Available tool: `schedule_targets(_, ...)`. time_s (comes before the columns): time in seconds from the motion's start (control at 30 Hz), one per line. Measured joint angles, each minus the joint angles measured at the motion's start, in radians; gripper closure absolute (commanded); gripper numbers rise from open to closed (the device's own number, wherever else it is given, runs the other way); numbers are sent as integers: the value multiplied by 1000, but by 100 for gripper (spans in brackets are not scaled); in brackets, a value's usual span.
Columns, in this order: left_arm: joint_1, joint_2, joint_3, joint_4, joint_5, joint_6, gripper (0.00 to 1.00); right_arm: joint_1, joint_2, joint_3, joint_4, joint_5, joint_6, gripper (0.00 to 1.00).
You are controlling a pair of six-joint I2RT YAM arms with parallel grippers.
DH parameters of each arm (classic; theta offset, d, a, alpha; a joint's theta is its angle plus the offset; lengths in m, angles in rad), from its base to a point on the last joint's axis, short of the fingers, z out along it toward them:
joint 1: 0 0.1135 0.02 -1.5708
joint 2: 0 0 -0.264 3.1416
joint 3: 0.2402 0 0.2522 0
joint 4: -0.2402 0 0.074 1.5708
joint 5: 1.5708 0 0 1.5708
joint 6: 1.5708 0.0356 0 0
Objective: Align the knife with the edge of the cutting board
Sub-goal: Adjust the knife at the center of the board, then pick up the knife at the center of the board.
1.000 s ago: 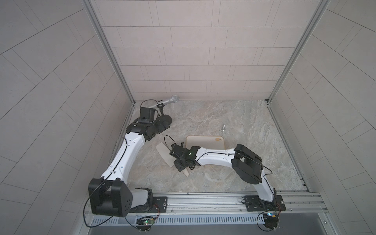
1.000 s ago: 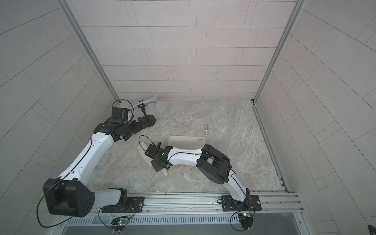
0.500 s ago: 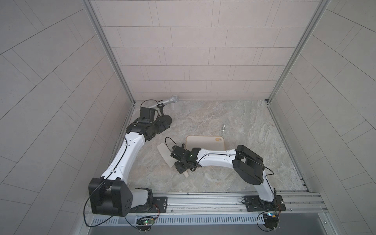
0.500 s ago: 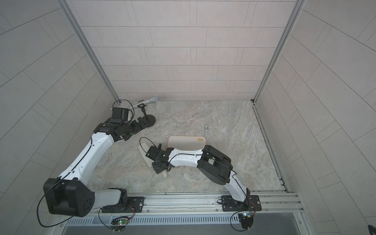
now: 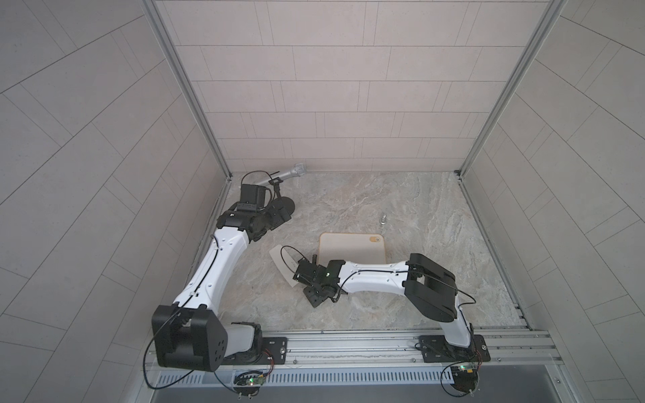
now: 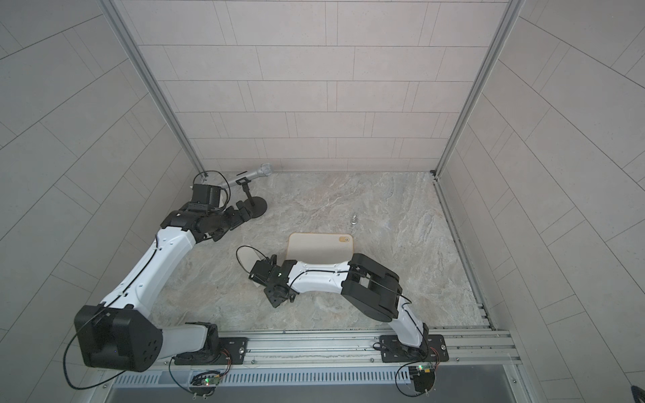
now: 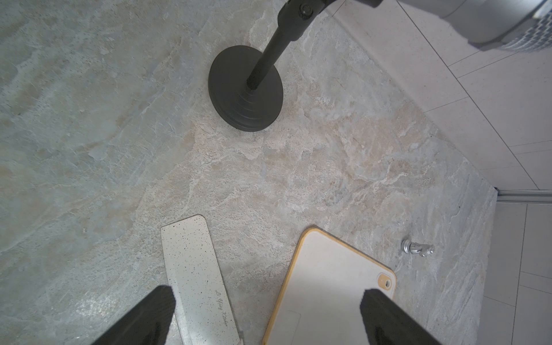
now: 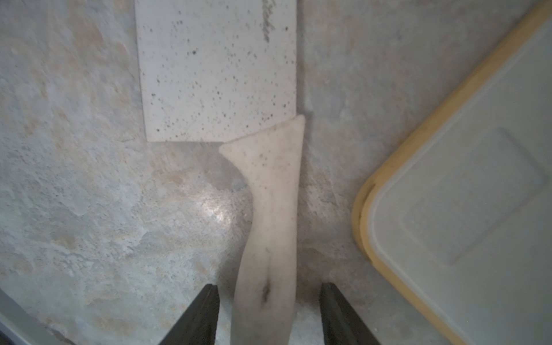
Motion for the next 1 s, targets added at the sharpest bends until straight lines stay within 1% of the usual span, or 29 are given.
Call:
schedule_targets(0.33, 0, 0, 0, 0, -7, 0, 0, 50, 36, 60, -90, 65, 27, 48)
schedule_targets(0.47, 0, 0, 0, 0, -9, 0, 0, 51, 45, 74, -100, 68, 36, 53)
schedule_targets(0.67, 0, 0, 0, 0, -10, 0, 0, 53, 63, 105, -128, 72, 38, 54)
schedule_targets(0.73, 0, 0, 0, 0, -10, 0, 0, 53, 66, 109, -133, 72, 39, 57)
schedule_targets(0.83, 0, 0, 0, 0, -10, 0, 0, 56, 69, 113, -129, 72, 46, 71)
schedule_targets(0.87, 0, 0, 0, 0, -10, 0, 0, 58, 69, 113, -127, 77, 50, 78)
schedule_targets(0.9, 0, 0, 0, 0, -10, 0, 0, 60, 69, 112, -127, 87, 60, 88)
schedule_targets(0.93, 0, 0, 0, 0, -10, 0, 0, 60, 69, 112, -123, 92, 53, 100)
schedule_targets(1.0, 0, 0, 0, 0, -10, 0, 0, 65, 64, 105, -115, 113, 60, 100)
